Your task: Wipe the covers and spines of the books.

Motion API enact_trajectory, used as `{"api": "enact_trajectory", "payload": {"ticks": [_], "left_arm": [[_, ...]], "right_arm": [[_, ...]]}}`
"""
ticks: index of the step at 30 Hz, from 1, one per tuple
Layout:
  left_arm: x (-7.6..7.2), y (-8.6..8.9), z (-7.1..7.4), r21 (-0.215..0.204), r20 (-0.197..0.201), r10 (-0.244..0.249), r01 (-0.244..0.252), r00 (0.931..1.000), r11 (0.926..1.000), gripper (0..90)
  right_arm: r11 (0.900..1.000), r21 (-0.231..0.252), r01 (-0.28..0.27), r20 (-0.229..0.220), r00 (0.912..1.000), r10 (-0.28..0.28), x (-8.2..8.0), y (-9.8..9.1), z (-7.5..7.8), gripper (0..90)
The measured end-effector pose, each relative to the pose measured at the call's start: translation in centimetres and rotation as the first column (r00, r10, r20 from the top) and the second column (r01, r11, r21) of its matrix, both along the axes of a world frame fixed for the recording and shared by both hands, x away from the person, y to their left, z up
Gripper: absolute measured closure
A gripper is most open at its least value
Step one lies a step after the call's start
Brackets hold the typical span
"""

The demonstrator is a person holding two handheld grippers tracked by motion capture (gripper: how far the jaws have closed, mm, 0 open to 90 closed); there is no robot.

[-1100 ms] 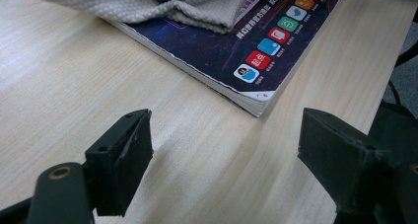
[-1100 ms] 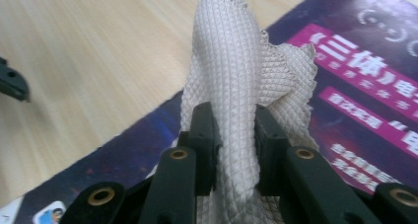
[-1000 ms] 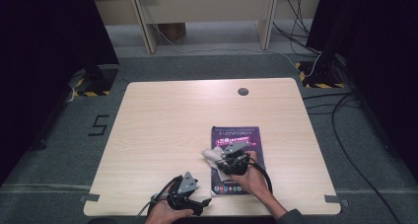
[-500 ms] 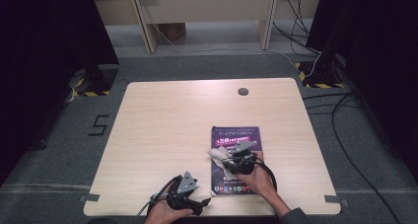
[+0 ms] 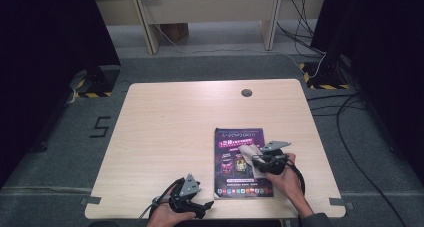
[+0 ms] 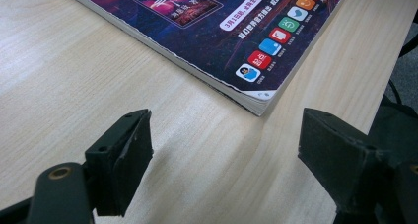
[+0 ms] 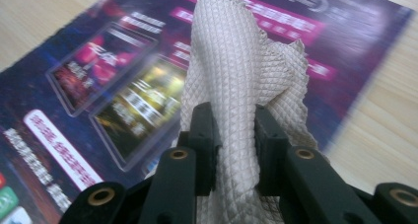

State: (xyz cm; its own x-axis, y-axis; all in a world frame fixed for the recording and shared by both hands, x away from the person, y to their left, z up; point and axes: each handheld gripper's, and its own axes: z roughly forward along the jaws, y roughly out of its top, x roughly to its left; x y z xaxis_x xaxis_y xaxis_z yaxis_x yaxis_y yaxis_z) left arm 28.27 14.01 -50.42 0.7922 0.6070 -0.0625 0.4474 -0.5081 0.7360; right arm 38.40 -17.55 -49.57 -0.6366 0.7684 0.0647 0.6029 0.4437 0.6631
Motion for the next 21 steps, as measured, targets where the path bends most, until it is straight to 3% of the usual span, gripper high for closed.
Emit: {"api": "enact_trajectory", "payload": {"ticks": [11,16,21], "left_arm": [[0.0,0.0,0.0,-0.001,0.0,0.0,0.0,1.0,1.0,19.9],[0.1,0.0,0.0,-0.001,-0.001,-0.001,0.001,1.0,1.0,19.8],[0.0,0.0,-0.1,0.001,-0.003,-0.001,0.001,1.0,1.0,19.7]], "right_arm": [[0.9975,-0.011,0.07,0.007,0.9975,-0.07,-0.1,-2.5,0.1,74.9],[0.9982,-0.027,0.054,0.014,0.9985,-0.054,-0.7,-2.0,0.2,74.8],[0.9998,-0.019,-0.007,0.015,0.9999,0.008,-1.4,-0.9,0.0,74.9]]}}
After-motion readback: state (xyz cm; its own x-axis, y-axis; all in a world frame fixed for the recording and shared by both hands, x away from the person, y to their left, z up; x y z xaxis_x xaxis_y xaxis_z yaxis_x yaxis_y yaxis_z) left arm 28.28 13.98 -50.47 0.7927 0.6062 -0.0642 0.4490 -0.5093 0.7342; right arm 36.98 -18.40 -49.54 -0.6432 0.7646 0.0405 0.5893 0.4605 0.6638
